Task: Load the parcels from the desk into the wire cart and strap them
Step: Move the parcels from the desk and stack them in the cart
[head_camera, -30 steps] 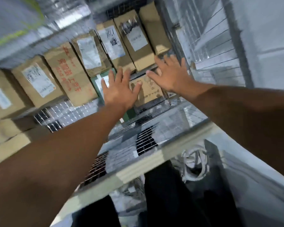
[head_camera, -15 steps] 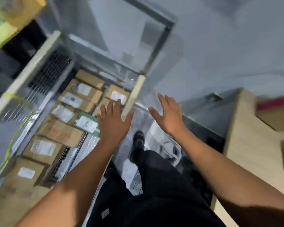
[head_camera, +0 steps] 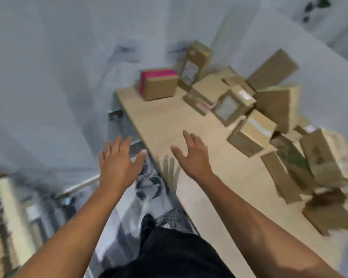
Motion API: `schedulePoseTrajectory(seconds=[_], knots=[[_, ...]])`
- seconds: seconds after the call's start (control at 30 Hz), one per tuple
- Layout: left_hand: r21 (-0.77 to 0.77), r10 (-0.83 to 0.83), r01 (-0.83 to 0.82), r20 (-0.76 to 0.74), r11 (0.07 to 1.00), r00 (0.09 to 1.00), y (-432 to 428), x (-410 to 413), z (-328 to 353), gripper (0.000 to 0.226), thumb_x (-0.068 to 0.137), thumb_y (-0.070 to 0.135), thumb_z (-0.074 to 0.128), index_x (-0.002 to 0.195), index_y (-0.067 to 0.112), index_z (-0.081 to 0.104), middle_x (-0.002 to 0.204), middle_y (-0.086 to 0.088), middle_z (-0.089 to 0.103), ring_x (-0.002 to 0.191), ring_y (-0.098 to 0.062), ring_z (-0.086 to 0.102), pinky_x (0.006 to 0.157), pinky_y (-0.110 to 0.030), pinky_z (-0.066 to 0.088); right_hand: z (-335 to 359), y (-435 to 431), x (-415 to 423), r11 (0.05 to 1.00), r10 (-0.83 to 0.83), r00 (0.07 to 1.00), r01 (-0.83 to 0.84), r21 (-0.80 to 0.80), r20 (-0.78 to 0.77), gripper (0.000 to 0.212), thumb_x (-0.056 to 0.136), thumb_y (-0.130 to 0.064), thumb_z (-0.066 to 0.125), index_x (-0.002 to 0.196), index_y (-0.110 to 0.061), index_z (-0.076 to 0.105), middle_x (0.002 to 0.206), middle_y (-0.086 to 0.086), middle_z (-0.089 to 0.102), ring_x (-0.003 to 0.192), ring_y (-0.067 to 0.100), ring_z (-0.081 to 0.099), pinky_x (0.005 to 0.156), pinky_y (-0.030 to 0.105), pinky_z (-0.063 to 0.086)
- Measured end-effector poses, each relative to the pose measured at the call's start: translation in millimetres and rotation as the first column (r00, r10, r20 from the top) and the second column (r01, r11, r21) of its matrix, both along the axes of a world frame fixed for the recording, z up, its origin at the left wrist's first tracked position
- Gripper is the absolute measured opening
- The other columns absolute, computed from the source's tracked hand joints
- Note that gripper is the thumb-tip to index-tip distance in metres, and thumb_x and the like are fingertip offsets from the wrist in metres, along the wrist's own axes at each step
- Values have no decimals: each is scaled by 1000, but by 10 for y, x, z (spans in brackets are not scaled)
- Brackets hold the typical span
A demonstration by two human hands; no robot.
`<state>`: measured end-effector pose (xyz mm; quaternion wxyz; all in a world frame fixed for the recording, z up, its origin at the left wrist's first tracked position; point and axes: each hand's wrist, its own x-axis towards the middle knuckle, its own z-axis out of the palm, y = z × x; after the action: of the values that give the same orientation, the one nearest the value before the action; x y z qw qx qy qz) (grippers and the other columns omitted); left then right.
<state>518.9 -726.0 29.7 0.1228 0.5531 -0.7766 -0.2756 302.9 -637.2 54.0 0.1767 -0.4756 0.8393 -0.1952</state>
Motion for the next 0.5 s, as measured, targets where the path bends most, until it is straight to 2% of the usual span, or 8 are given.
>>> schedulePoseTrajectory(seconds=[0.13, 0.3, 0.43, 0.5], knots=[[-8, -207, 207, 8, 978, 978, 113, -1083, 120, 71, 99, 67, 40, 158, 27, 36, 169, -7, 28, 156, -34, 18, 125, -55, 19, 79, 418, -783, 969, -236, 968, 241, -54, 86, 75, 101, -65, 47, 164, -34, 24, 172, 4, 22, 160, 23, 11, 128, 53, 7], [39, -423, 422, 5, 906, 906, 313, -2186, 137, 68, 100, 65, 40, 159, 32, 33, 169, -4, 27, 156, -29, 18, 126, -49, 19, 82, 888, -1705, 866, -474, 866, 491, -93, 156, 73, 101, -62, 49, 163, -32, 27, 171, 4, 24, 159, 23, 13, 128, 50, 12], [67, -520, 519, 0, 852, 854, 360, -3036, 62, 67, 101, 63, 41, 158, 29, 35, 166, -5, 31, 153, -26, 25, 123, -47, 28, -46, 1108, -2346, 756, -602, 762, 640, -136, 239, 73, 101, -57, 54, 162, -25, 30, 166, 5, 32, 154, 24, 25, 126, 50, 24], [61, -548, 548, -18, 834, 836, 355, -3470, 0, 63, 102, 61, 43, 158, 33, 35, 165, -4, 32, 152, -25, 28, 120, -47, 33, -126, 1173, -2585, 717, -639, 719, 685, -129, 274, 75, 101, -57, 54, 163, -24, 28, 165, 4, 32, 154, 22, 24, 126, 48, 25]])
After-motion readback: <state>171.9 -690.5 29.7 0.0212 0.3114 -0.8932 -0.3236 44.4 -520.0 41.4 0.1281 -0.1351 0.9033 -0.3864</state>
